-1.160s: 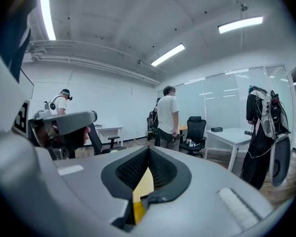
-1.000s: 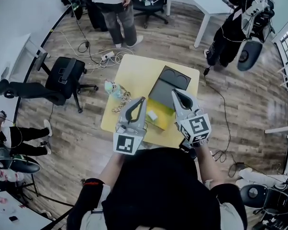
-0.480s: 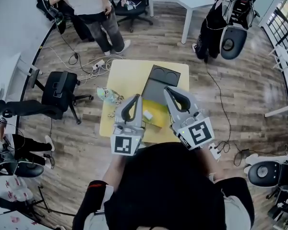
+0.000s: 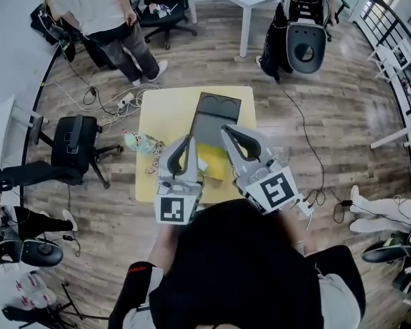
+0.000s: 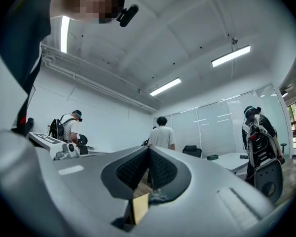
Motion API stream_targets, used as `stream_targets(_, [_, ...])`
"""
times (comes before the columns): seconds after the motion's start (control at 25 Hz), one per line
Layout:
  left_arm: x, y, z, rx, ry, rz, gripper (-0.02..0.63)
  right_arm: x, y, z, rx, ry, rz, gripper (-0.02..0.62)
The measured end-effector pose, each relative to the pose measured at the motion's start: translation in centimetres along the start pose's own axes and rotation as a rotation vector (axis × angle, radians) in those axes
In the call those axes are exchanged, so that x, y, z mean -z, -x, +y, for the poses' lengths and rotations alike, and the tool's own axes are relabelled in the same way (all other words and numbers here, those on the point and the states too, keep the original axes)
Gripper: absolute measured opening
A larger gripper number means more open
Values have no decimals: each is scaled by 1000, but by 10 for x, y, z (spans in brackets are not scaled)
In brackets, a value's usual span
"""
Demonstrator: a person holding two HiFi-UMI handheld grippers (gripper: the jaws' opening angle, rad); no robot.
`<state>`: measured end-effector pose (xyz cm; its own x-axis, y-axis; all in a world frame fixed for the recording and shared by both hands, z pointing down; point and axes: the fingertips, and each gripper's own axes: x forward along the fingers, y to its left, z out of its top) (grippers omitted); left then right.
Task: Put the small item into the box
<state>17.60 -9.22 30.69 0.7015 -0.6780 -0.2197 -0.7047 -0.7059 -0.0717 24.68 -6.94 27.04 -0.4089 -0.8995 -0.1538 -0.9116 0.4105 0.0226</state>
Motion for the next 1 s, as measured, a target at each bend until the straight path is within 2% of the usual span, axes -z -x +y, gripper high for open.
stream_targets(0.64, [8, -7, -13, 65, 20, 22, 2, 10, 9, -5, 51, -2, 28, 2])
stream_targets(1.0, [11, -1, -2, 69, 34, 13, 2, 20, 1, 9, 47, -11, 74, 1])
